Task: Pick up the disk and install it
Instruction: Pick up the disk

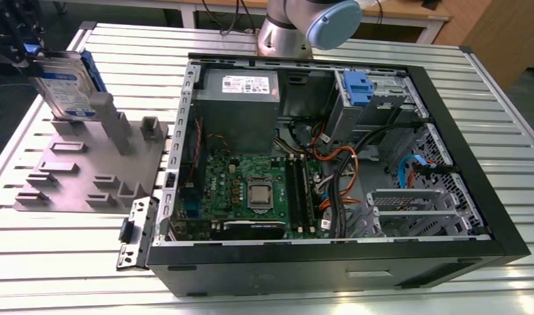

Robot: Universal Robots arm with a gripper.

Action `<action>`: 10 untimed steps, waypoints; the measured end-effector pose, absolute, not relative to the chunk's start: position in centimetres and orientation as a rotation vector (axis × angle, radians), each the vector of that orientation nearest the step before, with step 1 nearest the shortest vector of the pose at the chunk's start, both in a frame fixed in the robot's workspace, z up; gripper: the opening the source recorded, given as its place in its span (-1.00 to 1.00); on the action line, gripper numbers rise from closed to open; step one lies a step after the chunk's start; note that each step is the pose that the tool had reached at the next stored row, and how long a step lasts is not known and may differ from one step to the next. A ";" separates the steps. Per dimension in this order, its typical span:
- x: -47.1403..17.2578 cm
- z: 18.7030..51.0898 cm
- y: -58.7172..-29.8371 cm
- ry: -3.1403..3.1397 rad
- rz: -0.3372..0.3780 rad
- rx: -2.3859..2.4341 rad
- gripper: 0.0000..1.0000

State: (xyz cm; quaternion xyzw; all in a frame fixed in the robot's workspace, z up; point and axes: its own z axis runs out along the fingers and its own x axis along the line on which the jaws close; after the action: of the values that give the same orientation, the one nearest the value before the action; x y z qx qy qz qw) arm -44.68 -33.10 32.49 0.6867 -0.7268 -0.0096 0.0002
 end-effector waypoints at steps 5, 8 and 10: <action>-44.7 32.7 -33.1 -2.283 -0.030 2.157 -0.27; -44.7 32.8 -33.1 -2.283 -0.030 2.157 -0.27; -44.7 32.8 -33.1 -2.283 -0.030 2.157 -0.27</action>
State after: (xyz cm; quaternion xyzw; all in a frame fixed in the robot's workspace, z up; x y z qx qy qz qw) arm -44.68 -33.10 32.85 0.6868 -0.7268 -0.0096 0.0002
